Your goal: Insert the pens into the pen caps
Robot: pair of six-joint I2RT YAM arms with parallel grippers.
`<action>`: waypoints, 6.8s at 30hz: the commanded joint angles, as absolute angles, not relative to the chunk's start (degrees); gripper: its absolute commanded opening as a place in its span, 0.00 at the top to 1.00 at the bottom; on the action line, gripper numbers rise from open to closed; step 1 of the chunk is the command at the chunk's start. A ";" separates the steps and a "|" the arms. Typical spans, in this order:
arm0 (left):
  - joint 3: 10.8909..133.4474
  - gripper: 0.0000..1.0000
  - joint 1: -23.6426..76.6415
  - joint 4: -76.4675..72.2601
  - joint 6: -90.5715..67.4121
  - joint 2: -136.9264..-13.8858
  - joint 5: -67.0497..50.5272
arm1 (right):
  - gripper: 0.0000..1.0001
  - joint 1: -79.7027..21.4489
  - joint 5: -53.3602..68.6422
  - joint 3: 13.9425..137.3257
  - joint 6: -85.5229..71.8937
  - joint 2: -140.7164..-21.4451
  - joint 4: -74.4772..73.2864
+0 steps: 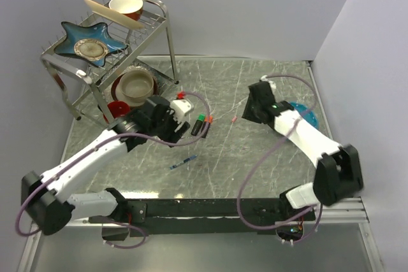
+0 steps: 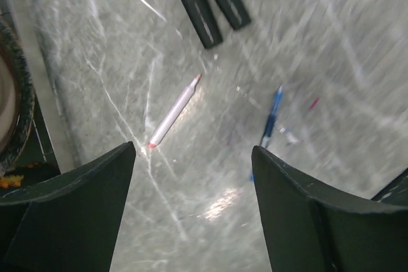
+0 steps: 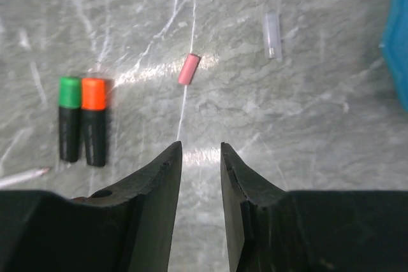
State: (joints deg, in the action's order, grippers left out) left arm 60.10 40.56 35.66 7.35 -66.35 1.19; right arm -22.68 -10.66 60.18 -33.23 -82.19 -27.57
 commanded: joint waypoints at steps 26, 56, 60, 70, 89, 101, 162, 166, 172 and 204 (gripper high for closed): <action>64.78 0.46 33.05 30.59 26.54 -102.39 -1.84 | 0.60 -16.00 5.71 46.85 -29.44 -43.68 -16.79; 56.08 0.99 33.22 16.72 0.46 -78.87 -11.33 | 0.45 -16.08 19.50 39.47 -29.89 -39.64 -8.27; 54.15 0.99 33.22 10.66 -7.11 -70.86 -16.85 | 0.41 -16.17 25.92 37.27 -29.27 -37.53 -3.79; 48.78 0.99 33.40 -5.00 -25.21 -58.71 -28.64 | 0.41 -24.07 35.68 34.10 -30.59 -40.07 9.12; 39.46 0.99 34.45 -27.42 -44.65 -51.51 -30.50 | 0.36 -38.31 35.68 34.80 -35.95 -52.38 26.19; 37.27 0.99 35.16 -27.33 -44.65 -49.66 -29.44 | 0.43 -42.63 32.35 40.43 -35.25 -59.50 27.42; 40.70 0.99 35.60 2.80 -29.09 -37.09 -22.33 | 0.52 -29.98 -16.60 56.76 -45.08 -79.61 -21.53; 37.10 0.99 35.60 3.08 -28.56 -34.38 -19.25 | 0.53 -27.87 -20.03 65.01 -47.63 -89.88 -27.40; 35.59 0.99 35.68 2.63 -27.95 -32.25 -20.48 | 0.55 -26.28 -20.30 71.80 -49.22 -100.01 -29.79; 38.32 0.99 35.77 9.84 -24.52 -30.85 -18.55 | 0.92 -27.06 -13.98 64.44 -44.92 -106.10 -24.79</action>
